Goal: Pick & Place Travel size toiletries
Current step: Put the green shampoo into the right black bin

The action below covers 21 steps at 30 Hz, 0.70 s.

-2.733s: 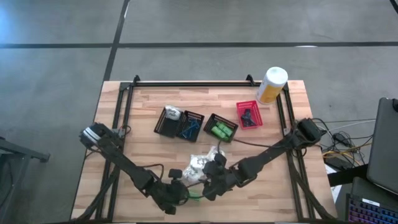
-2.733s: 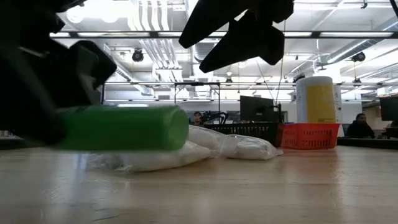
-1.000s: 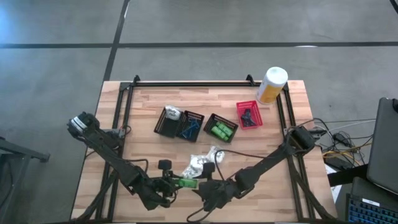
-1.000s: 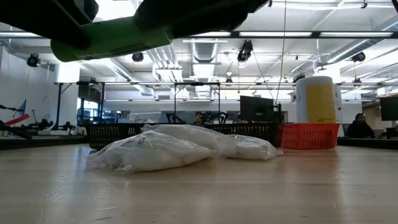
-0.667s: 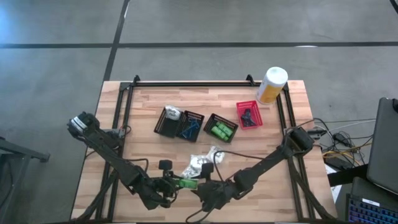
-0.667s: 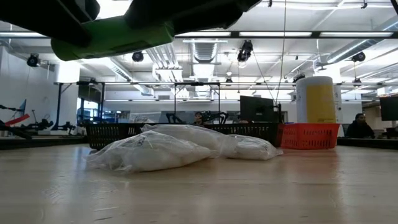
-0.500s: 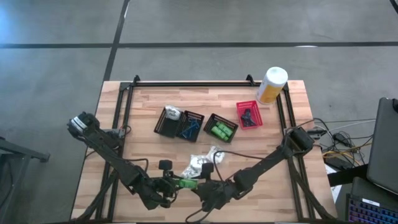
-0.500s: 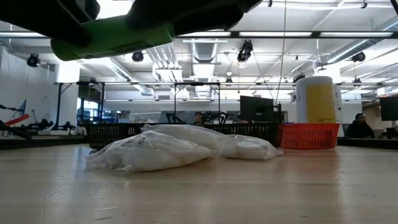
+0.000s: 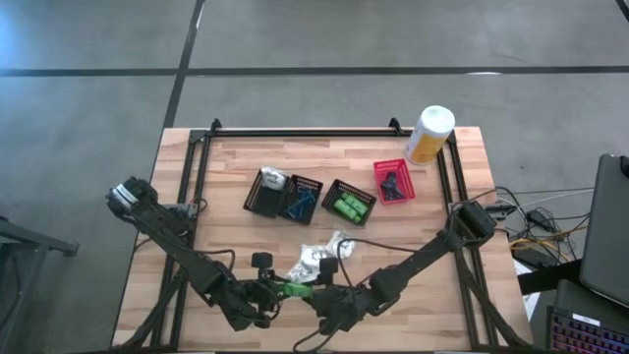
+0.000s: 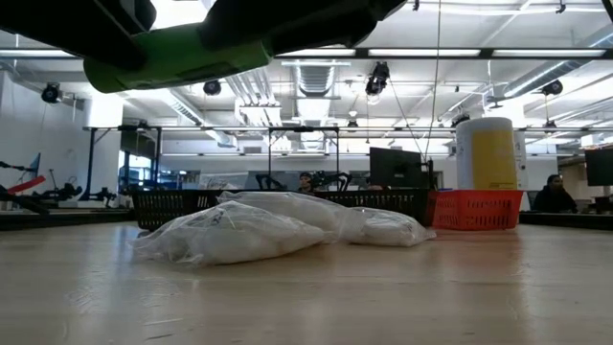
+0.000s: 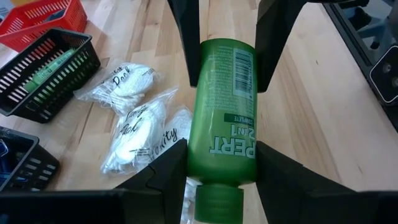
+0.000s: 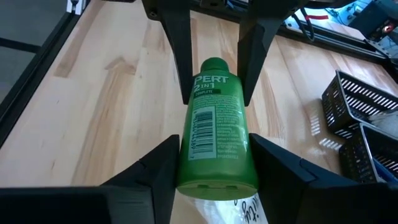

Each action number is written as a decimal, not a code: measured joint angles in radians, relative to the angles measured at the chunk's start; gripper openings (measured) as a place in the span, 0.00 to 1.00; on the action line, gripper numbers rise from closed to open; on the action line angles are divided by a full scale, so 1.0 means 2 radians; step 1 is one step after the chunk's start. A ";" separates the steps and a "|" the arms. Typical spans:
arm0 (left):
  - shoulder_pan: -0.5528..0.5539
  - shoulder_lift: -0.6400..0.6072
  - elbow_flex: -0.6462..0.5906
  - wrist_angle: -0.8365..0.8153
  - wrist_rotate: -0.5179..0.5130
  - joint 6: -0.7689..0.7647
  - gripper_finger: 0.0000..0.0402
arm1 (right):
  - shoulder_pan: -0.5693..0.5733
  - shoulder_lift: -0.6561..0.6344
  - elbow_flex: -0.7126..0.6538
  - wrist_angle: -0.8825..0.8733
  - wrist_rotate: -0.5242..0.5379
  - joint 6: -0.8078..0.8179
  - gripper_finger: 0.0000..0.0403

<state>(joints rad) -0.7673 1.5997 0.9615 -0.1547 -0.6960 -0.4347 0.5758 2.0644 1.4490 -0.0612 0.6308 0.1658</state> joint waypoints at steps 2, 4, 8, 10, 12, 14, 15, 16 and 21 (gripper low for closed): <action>0.000 0.000 0.000 0.000 0.000 0.000 0.41 | 0.000 0.000 0.000 0.000 0.000 0.001 0.42; 0.000 0.000 0.000 0.001 0.001 0.000 0.41 | 0.000 0.000 0.000 0.000 0.000 0.008 0.42; 0.000 0.000 0.000 0.003 0.002 0.000 0.42 | 0.000 0.000 0.000 -0.001 0.000 0.018 0.43; 0.000 0.000 0.000 0.003 0.000 0.002 0.45 | 0.000 0.000 0.000 -0.001 0.000 0.020 0.42; 0.000 0.000 0.000 0.003 -0.003 0.004 0.50 | 0.000 0.000 0.000 0.000 0.000 0.024 0.41; 0.000 0.000 0.000 0.003 -0.006 0.005 0.55 | 0.000 0.000 0.000 -0.001 -0.001 0.034 0.41; 0.000 0.000 0.000 0.003 -0.006 0.007 0.58 | -0.001 0.000 0.000 -0.001 -0.001 0.041 0.41; 0.000 0.000 0.000 0.002 -0.006 0.011 0.61 | -0.001 0.000 0.000 -0.001 -0.001 0.049 0.41; -0.001 0.000 0.000 -0.010 -0.006 0.022 0.73 | 0.000 0.000 0.000 -0.006 0.009 0.076 0.43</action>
<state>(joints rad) -0.7700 1.5997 0.9607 -0.1738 -0.7075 -0.3916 0.5749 2.0644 1.4487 -0.0737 0.6496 0.3180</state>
